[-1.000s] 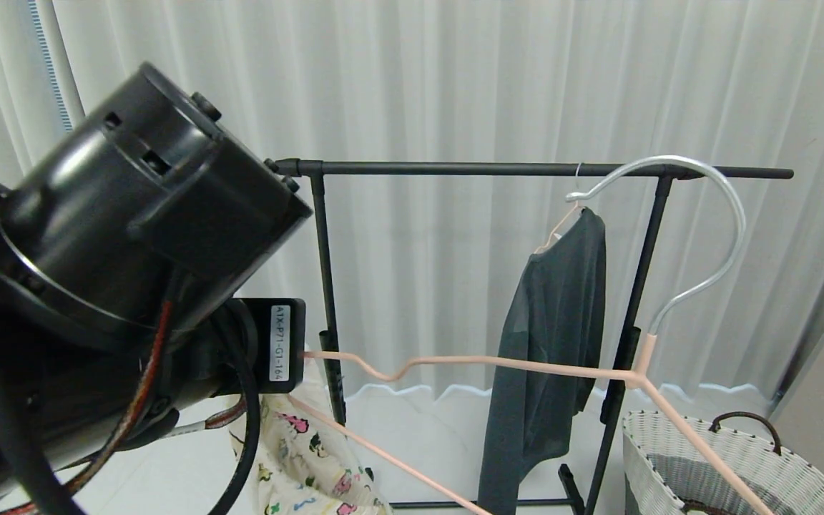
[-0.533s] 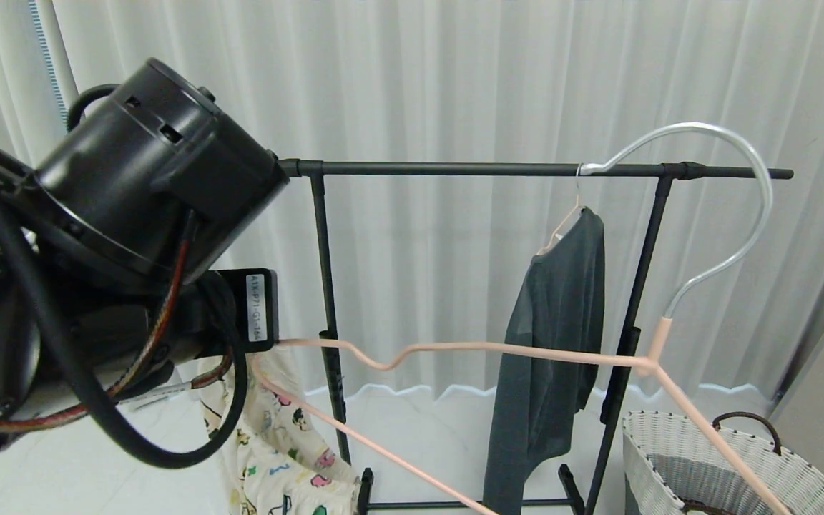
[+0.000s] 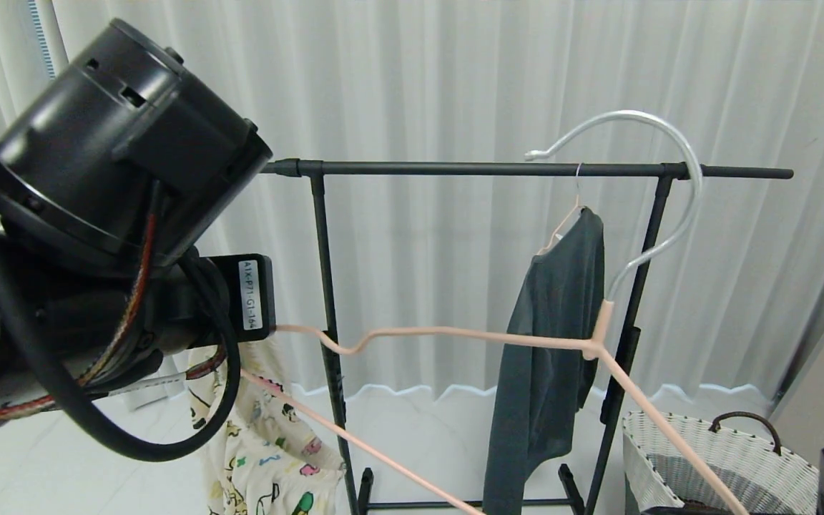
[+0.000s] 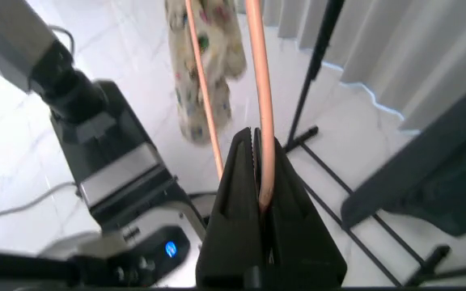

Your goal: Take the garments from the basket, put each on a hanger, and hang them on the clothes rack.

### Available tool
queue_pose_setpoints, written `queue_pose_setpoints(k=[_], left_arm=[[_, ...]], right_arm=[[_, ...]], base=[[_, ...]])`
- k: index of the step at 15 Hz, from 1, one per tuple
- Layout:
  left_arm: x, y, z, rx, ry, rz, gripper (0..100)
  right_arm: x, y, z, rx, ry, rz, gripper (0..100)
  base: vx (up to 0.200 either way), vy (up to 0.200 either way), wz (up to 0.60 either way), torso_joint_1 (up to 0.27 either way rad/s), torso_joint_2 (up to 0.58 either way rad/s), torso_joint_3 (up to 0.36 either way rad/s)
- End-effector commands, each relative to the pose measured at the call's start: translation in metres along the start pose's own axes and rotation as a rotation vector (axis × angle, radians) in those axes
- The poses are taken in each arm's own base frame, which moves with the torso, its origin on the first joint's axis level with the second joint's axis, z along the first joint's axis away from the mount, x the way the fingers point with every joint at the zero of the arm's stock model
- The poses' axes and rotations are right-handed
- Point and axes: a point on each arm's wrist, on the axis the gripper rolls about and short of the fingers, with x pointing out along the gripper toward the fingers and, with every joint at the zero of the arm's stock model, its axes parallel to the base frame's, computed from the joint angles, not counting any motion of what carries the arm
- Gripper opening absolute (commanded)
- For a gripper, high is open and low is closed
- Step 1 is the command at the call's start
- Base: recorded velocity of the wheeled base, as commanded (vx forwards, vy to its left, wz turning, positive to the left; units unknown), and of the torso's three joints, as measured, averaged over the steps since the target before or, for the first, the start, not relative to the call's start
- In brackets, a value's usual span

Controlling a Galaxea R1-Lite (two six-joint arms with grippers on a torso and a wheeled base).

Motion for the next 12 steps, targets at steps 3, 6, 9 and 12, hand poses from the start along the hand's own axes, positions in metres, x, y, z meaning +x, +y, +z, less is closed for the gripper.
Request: queue_pose_setpoints(k=[3,6,9,12], left_arm=[[-0.002,0.0,-0.001,0.003,-0.002,-0.008,0],[-0.003,-0.004,-0.003,-0.021,0.0,-0.021,0],[-0.008,-0.009,-0.007,-0.042,-0.003,-0.04,0],[0.0,-0.008,-0.004,-0.046,-0.045,0.046,0]], right_arm=[[0.036,-0.004,0.001,0.014,0.012,-0.069,0],[0.052,-0.004,0.001,0.02,0.011,-0.087,0],[0.068,-0.004,-0.001,0.022,0.012,-0.106,0],[0.068,-0.012,-0.001,0.032,0.003,-0.162,0]], base=[[0.0,0.0,0.0,0.0,0.0,0.0],[0.0,0.0,0.0,0.0,0.0,0.0],[0.0,0.0,0.0,0.0,0.0,0.0],[0.0,0.0,0.0,0.0,0.0,0.0]])
